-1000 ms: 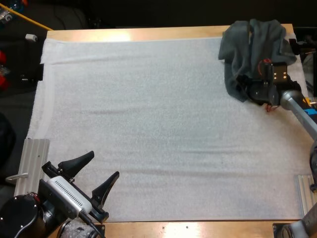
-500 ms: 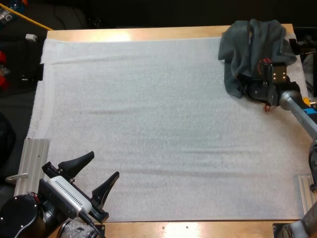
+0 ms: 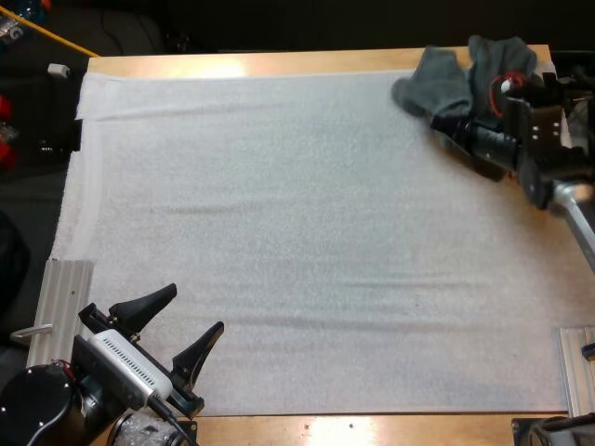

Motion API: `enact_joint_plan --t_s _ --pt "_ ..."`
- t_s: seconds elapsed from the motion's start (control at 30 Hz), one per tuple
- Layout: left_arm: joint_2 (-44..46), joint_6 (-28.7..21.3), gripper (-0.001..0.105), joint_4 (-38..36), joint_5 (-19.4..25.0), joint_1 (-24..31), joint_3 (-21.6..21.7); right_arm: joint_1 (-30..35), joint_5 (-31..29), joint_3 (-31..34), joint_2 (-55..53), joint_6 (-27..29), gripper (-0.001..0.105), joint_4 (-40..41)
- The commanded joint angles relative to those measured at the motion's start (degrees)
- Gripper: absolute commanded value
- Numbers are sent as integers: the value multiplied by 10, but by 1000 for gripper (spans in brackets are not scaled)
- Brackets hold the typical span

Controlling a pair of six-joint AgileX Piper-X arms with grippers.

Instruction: Pick towel from pile, fold and stack

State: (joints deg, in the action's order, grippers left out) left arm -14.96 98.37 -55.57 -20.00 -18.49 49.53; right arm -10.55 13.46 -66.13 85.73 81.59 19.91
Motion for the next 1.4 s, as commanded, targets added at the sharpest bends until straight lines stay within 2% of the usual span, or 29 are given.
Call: enact_joint_plan --t_s 0.0,0.2,0.33,0.57,0.67,0.73,0.9,1.03,1.23,1.33,1.37 --pt "-1 5 65 2 -4 -2 2 -5 -3 -7 -23 11 0 1" --pt "-1 5 65 2 -4 -2 2 -30 -12 -11 -127 23 0 10" --pt "-1 5 65 2 -4 -2 2 -58 -12 -36 -175 31 0 59" --pt "-1 5 65 2 -4 -2 2 -151 -34 -73 -231 48 0 183" --pt "-1 5 65 2 -4 -2 2 -202 -48 -73 -233 46 0 202" --pt "-1 5 65 2 -4 -2 2 -239 -48 -73 -228 41 0 196" --pt "-1 5 65 2 -4 -2 2 -328 -50 -79 -206 38 0 115" --pt "-1 5 65 2 -4 -2 2 -344 -66 -90 -197 45 0 95" --pt "-1 5 65 2 -4 -2 2 -344 -78 -73 -181 68 0 230" --pt "-1 5 65 2 -4 -2 2 -344 -126 -35 -163 104 0 286" --pt "-1 5 65 2 -4 -2 2 -344 -170 -18 -155 100 0 286"
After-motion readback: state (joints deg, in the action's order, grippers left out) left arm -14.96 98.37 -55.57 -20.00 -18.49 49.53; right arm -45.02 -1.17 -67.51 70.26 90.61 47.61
